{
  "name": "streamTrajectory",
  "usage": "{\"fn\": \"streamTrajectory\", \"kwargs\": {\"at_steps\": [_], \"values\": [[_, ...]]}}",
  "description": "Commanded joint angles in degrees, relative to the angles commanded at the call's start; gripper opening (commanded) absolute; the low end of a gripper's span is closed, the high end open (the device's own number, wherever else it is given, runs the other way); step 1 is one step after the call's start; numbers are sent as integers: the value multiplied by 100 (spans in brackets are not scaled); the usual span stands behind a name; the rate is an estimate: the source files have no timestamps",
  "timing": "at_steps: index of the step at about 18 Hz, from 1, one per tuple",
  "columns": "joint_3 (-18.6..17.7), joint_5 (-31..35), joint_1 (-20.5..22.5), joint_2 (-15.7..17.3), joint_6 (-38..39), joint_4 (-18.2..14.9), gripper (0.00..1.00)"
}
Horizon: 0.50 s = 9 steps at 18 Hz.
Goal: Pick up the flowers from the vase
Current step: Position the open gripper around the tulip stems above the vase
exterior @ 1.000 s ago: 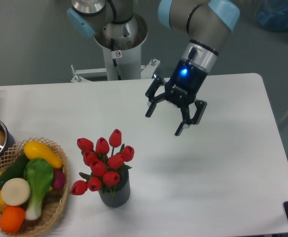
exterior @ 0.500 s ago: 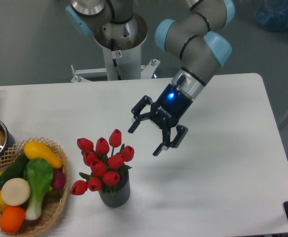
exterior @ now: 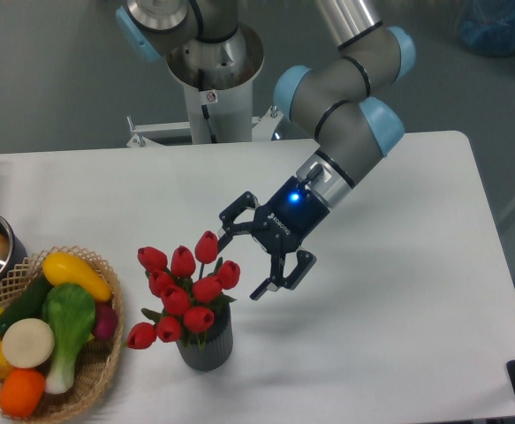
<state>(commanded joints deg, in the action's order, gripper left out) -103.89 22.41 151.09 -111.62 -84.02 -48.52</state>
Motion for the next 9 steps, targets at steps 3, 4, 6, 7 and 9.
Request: {"fn": "streamTrajectory", "kwargs": {"at_steps": [3, 4, 6, 7, 9], "values": [[27, -79, -36, -62, 0, 0, 100], [36, -105, -44, -88, 0, 0, 100], [114, -132, -88, -141, 0, 0, 100], [158, -141, -106, -167, 9, 0, 100], [272, -141, -150, -246, 35, 0, 100]]}}
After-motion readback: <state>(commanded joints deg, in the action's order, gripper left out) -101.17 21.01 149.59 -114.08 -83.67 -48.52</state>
